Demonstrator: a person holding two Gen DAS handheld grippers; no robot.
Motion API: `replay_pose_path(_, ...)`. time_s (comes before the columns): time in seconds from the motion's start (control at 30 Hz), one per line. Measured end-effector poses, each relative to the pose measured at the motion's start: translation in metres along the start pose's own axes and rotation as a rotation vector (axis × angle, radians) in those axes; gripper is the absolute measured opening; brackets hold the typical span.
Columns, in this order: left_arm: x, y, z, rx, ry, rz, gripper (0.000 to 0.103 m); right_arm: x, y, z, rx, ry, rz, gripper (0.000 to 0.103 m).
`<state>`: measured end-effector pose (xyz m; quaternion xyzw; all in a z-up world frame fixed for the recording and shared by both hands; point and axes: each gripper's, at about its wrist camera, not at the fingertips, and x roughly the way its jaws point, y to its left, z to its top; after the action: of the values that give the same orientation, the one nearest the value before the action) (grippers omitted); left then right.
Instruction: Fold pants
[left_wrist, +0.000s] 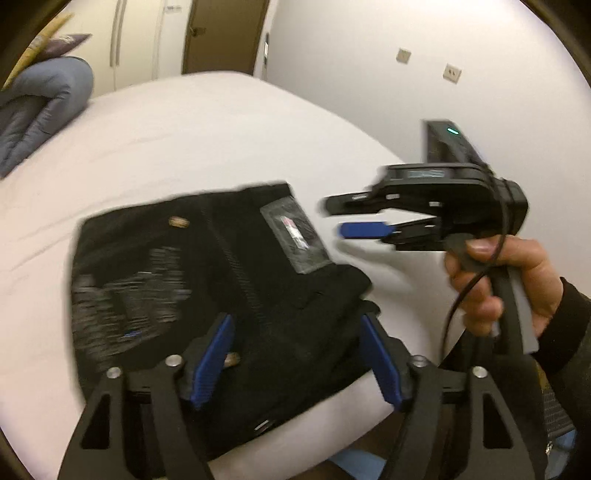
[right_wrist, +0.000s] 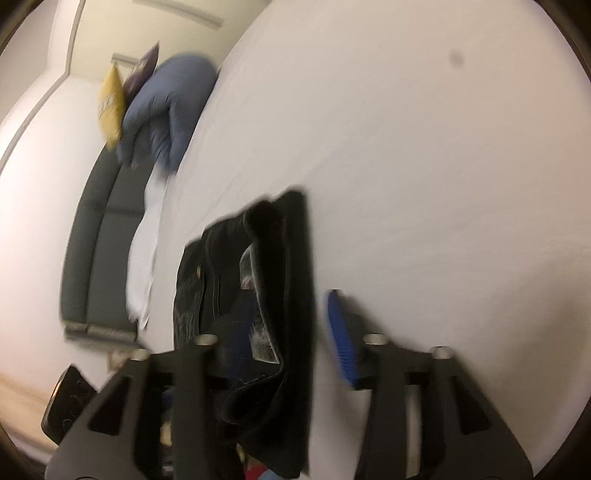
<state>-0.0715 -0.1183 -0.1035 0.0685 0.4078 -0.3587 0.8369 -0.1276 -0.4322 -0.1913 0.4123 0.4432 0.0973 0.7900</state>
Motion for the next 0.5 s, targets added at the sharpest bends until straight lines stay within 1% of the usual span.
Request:
replay_pose_path(0.03,-0.009,0.009,-0.001,-0.014,-0.009,0.007,0.073,-0.013,0.004,-0.002,-0.002,-0.029,0.02,0.044)
replay_pose_path(0.1,-0.019,0.031,-0.001,-0.053,-0.022,0.031,0.073,-0.028,0.023,-0.01,-0.051,-0.038,0.055,0.044)
replay_pose_path(0.17,-0.022,0.053,-0.001,-0.086,-0.022,0.067,0.073,-0.028,0.051,-0.023,-0.145,0.003,0.026,0.041)
replay_pose_path(0.2,-0.023,0.061,-0.001,-0.1,-0.016,0.077,0.071,-0.023,0.059,-0.03,-0.184,0.037,0.009,0.041)
replay_pose_path(0.23,-0.023,0.069,0.0,-0.113,-0.014,0.08,0.069,-0.014,0.068,-0.04,-0.234,0.079,-0.025,0.041)
replay_pose_path(0.3,-0.018,0.086,0.006,-0.129,-0.004,0.079,0.065,0.009,0.069,-0.059,-0.317,0.153,-0.184,0.037)
replay_pose_path(0.33,-0.014,0.092,0.011,-0.122,0.005,0.086,0.062,0.02,0.065,-0.068,-0.354,0.177,-0.28,0.032)
replay_pose_path(0.37,-0.012,0.098,0.019,-0.112,0.003,0.093,0.059,0.023,0.063,-0.073,-0.388,0.164,-0.31,0.032)
replay_pose_path(0.4,0.003,0.106,0.031,-0.108,0.001,0.1,0.059,0.021,0.063,-0.076,-0.406,0.145,-0.312,0.032)
replay_pose_path(0.47,0.014,0.123,0.043,-0.099,0.02,0.118,0.058,0.019,0.064,-0.077,-0.401,0.141,-0.324,0.03)
replay_pose_path(0.5,0.023,0.128,0.049,-0.095,0.027,0.133,0.056,0.02,0.066,-0.078,-0.403,0.142,-0.337,0.03)
